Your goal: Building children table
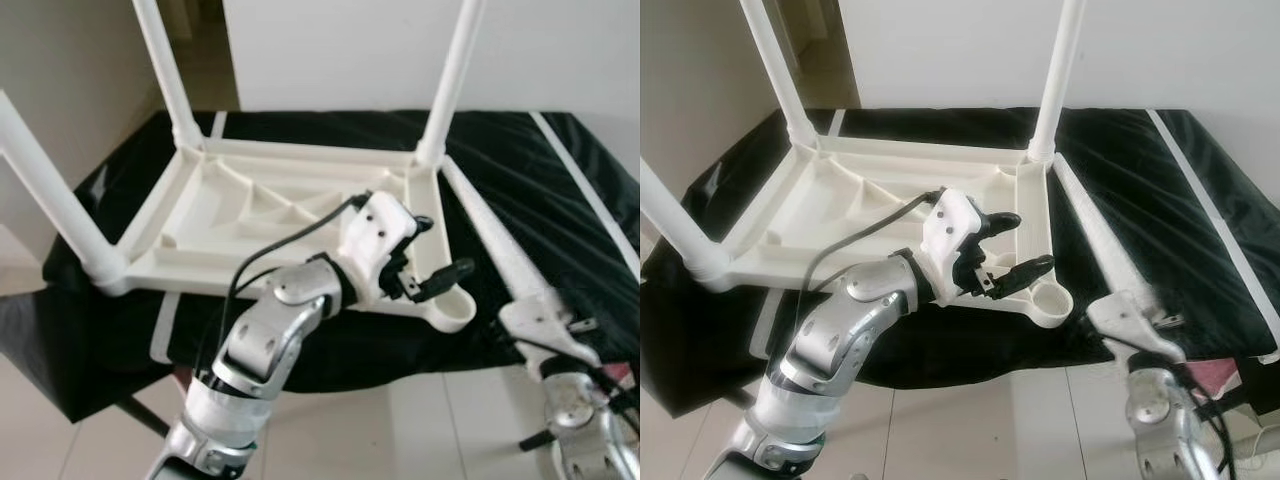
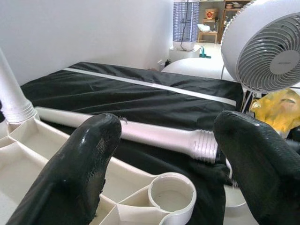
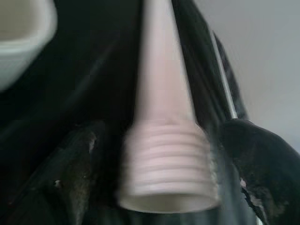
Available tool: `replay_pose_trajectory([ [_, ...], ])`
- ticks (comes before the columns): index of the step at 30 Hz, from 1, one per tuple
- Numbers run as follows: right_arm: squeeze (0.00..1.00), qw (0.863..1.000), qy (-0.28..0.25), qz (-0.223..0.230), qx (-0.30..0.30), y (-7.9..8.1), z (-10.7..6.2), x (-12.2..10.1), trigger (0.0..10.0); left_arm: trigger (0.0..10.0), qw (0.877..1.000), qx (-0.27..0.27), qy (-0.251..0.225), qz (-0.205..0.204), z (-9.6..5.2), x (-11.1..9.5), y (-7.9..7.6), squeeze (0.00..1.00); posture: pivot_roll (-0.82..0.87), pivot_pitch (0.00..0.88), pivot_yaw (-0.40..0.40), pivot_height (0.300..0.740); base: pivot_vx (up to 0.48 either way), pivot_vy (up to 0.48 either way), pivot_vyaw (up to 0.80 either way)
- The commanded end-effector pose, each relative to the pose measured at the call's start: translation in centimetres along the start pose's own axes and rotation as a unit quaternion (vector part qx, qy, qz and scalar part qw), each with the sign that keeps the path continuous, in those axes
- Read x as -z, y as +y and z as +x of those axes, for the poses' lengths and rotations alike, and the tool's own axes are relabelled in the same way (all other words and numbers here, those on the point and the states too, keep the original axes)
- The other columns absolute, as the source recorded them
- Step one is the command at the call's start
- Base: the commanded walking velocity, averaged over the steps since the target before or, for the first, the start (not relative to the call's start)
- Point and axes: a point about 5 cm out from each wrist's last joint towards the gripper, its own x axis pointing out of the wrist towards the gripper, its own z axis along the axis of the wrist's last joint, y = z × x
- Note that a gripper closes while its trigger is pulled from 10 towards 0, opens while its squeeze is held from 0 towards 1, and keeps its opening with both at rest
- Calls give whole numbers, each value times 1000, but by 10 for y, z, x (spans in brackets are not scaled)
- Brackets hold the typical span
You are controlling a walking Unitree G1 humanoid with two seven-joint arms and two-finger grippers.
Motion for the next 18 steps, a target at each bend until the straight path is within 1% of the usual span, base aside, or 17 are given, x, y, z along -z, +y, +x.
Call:
replay_pose_trajectory([
  [1,1000,1000,8,-8,-5,2,-1,3,10000,10000,1000,-6,-6,9,2,-5,0,0,-88,38,3,740,0,0,0],
  [6,1000,1000,3,-21,-9,4,-2,4,10000,10000,1000,-5,-6,9,2,-5,0,0,-88,40,2,740,0,0,0],
  [8,1000,1000,1,-17,-8,4,-2,3,10000,10000,1000,-5,-7,9,2,-5,0,0,-88,39,2,740,0,0,0],
  [9,1000,1000,-22,-1,2,2,-1,-3,10000,10000,1000,-5,-6,9,2,-5,0,0,-88,41,3,740,0,0,0],
  [10,1000,1000,-30,5,6,1,-1,-6,10000,10000,1000,-5,-6,8,2,-5,0,0,-88,42,3,740,0,0,0],
  [11,369,998,-39,44,13,-1,0,-11,10000,10000,1000,-5,-7,8,2,-5,0,0,-88,43,2,740,0,0,0],
  [12,369,998,-39,44,13,-1,0,-11,10000,10000,1000,-5,-7,8,2,-5,0,0,-88,43,2,740,0,0,0],
  [13,0,996,-44,75,17,-3,1,-15,10000,10000,1000,-5,-7,8,2,-5,0,0,-89,43,3,740,0,0,0],
  [14,0,994,-47,96,20,-4,1,-17,10000,10000,1000,-5,-7,8,2,-5,0,0,-89,43,3,740,0,0,0],
  [15,0,993,-50,107,21,-5,1,-19,10000,10000,1000,-5,-7,8,2,-5,0,0,-89,43,3,740,0,0,0],
  [16,0,989,-51,136,25,-7,2,-22,10000,10000,1000,-5,-7,8,2,-5,0,0,-90,45,5,740,0,0,0],
  [17,0,989,-51,136,25,-7,2,-22,10000,10000,1000,-5,-7,8,2,-5,0,0,-90,45,5,740,0,0,0],
  [18,0,985,-49,164,29,-10,4,-24,10000,10000,1000,-4,-6,8,2,-5,0,0,-90,46,5,740,0,0,0],
])
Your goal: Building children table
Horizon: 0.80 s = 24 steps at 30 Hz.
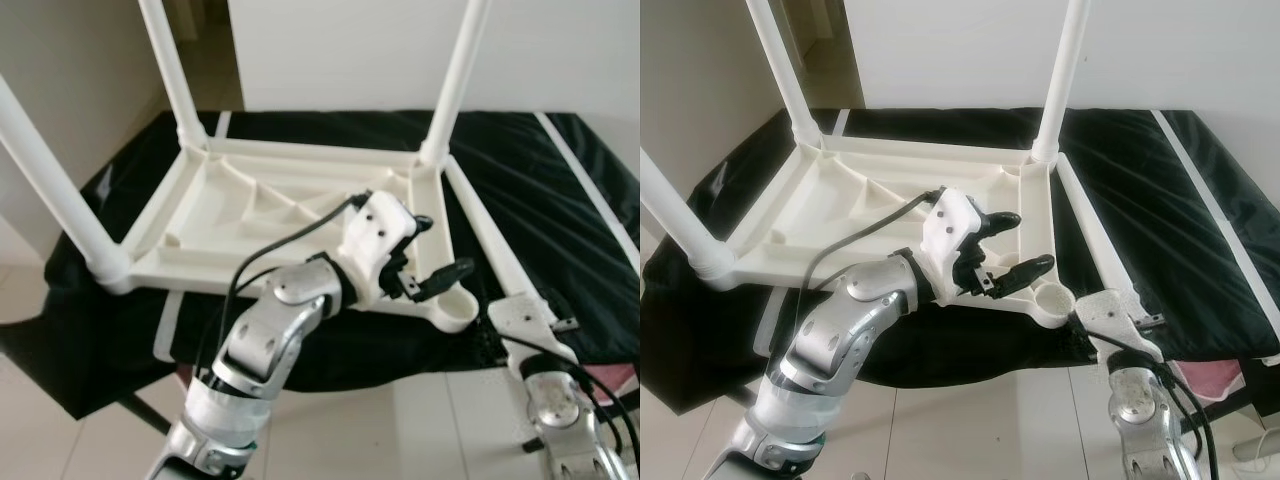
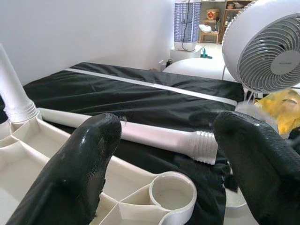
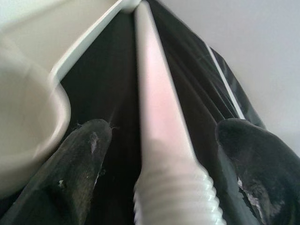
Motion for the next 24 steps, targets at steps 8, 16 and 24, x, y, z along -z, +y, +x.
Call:
replay_pose_trajectory([
  [8,0,994,14,102,19,-8,13,-9,10000,10000,1000,2,-7,12,3,-6,-1,0,-90,49,4,740,0,0,0],
  [16,0,971,68,227,16,-3,44,-9,10000,10000,998,17,-1,57,9,-8,-8,0,-85,64,5,740,0,0,0],
  [24,0,956,105,273,27,-12,63,-16,10000,10000,998,11,-2,55,9,-11,-13,0,-78,99,9,740,0,0,0],
])
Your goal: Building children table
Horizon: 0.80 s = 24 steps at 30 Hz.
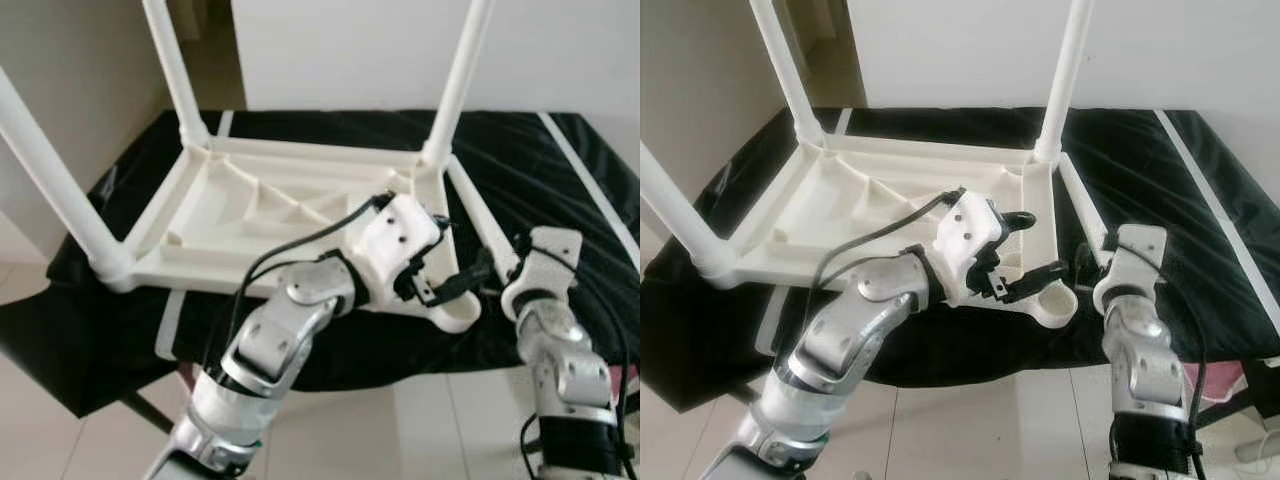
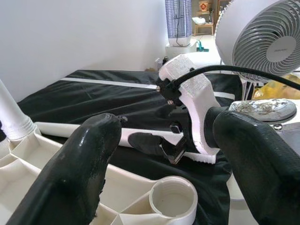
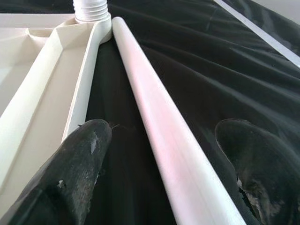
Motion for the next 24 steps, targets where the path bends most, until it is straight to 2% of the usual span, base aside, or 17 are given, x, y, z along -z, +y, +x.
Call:
replay_pose_trajectory([
  [1,0,1000,20,16,10,-3,4,0,10000,10000,1000,-12,-1,5,0,-3,-3,0,-78,99,9,740,0,0,0],
  [5,0,999,45,14,15,-4,13,-6,10000,10000,1000,-11,3,5,-1,-3,-6,0,-71,113,6,740,0,0,0],
  [11,0,997,78,10,8,-2,17,-10,10000,10000,1000,-11,4,2,-2,-3,-8,0,-72,133,3,740,0,0,0],
  [13,0,991,130,17,6,-1,19,-8,10000,10000,1000,-11,7,-3,-2,-3,-10,0,-70,150,-2,740,0,0,0],
  [19,0,983,181,28,6,-2,25,-11,10000,10000,1000,-16,12,-13,-4,-2,-13,0,-60,172,-9,740,0,0,0],
  [21,0,983,181,28,6,-2,25,-11,10000,10000,1000,-16,12,-13,-4,-2,-13,0,-60,172,-9,740,0,0,0],
  [24,0,977,209,28,10,-3,35,-15,10000,10000,999,-19,18,-20,-5,-1,-14,0,-52,180,-14,740,0,0,0],
])
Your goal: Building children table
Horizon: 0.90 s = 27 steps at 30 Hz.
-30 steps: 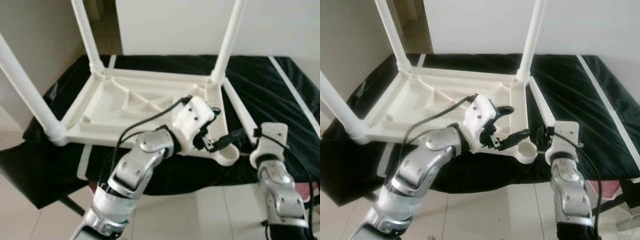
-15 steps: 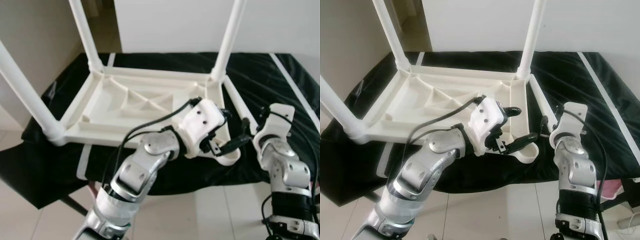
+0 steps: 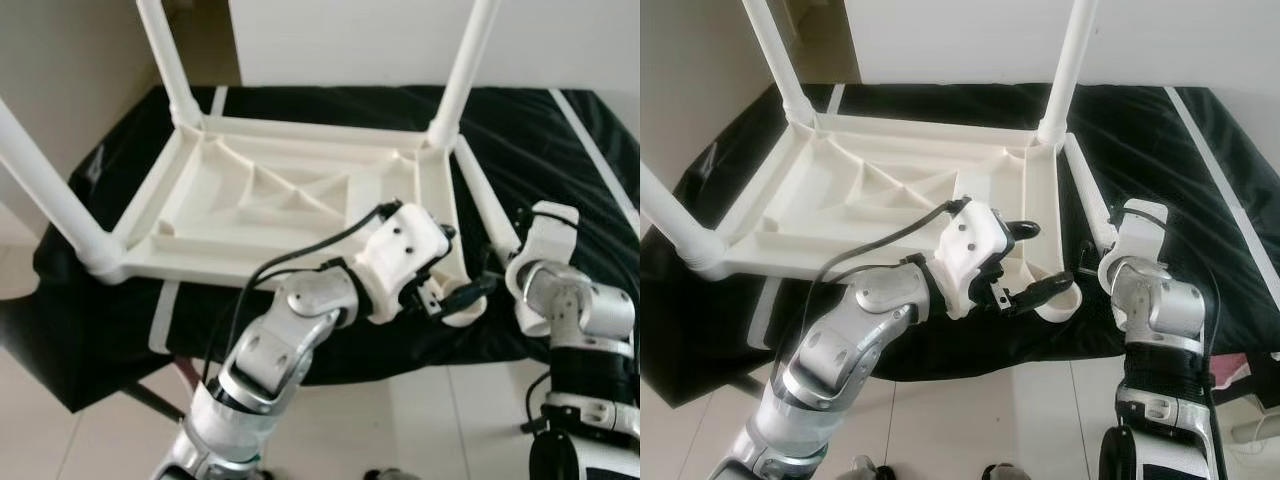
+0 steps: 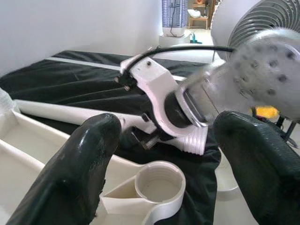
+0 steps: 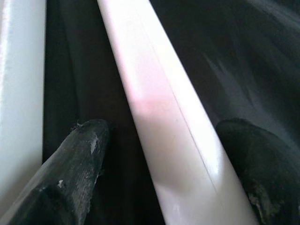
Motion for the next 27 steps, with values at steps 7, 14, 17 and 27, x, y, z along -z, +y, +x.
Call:
replay_pose_trajectory([
  [7,0,998,60,4,-2,-2,11,6,10000,10000,1000,-30,5,-6,-1,0,-2,0,-39,174,-25,740,0,0,0],
  [14,0,990,136,40,-10,0,18,12,7294,10000,999,-43,7,-2,-3,0,1,0,-23,148,-38,740,0,0,0],
  [17,0,987,157,45,-13,0,19,17,4157,10000,999,-46,8,0,-4,-1,2,0,-23,137,-40,740,0,0,0],
  [27,0,970,231,74,-27,7,21,39,0,10000,996,-88,19,22,-5,0,21,0,-16,94,-51,740,0,0,0],
])
